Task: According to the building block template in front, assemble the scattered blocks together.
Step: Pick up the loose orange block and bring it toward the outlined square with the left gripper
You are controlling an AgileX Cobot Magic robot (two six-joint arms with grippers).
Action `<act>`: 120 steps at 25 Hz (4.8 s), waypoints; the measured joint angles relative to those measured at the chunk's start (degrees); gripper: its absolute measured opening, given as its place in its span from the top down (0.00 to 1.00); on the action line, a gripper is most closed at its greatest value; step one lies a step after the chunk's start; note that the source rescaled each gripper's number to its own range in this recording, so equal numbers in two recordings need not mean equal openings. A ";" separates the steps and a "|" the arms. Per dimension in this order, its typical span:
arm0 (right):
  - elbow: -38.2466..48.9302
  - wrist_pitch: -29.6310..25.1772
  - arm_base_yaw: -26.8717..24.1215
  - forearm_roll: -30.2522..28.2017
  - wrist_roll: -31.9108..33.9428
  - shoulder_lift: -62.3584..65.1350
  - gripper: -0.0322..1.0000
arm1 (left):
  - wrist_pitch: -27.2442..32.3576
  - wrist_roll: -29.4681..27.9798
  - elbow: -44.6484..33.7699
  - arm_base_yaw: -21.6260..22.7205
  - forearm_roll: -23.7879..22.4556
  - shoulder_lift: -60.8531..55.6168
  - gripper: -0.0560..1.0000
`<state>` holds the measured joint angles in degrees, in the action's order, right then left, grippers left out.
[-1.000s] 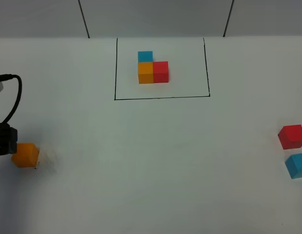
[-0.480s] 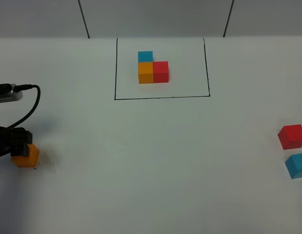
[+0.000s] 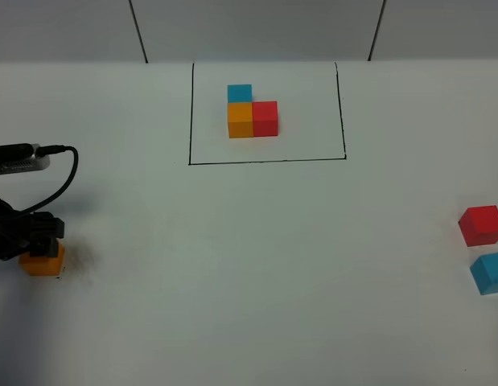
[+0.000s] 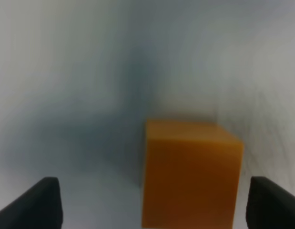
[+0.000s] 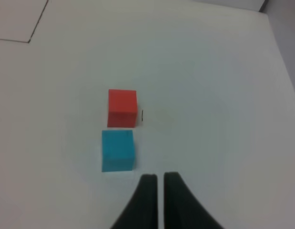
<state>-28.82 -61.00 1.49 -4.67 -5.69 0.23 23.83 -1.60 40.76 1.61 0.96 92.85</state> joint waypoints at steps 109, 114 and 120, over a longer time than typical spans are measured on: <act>0.00 0.00 0.00 0.00 0.00 0.00 0.97 | 13.82 70.90 25.85 -32.21 11.90 16.51 0.43; 0.00 0.00 0.00 0.00 0.00 0.00 0.97 | 13.76 70.90 25.98 -32.17 10.99 18.12 0.43; 0.00 0.00 0.00 0.00 0.00 0.00 0.97 | 11.59 70.90 26.09 -32.17 10.92 20.59 0.43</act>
<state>-28.82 -61.00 1.49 -4.67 -5.69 0.23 35.42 69.29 66.85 -30.56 11.88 113.44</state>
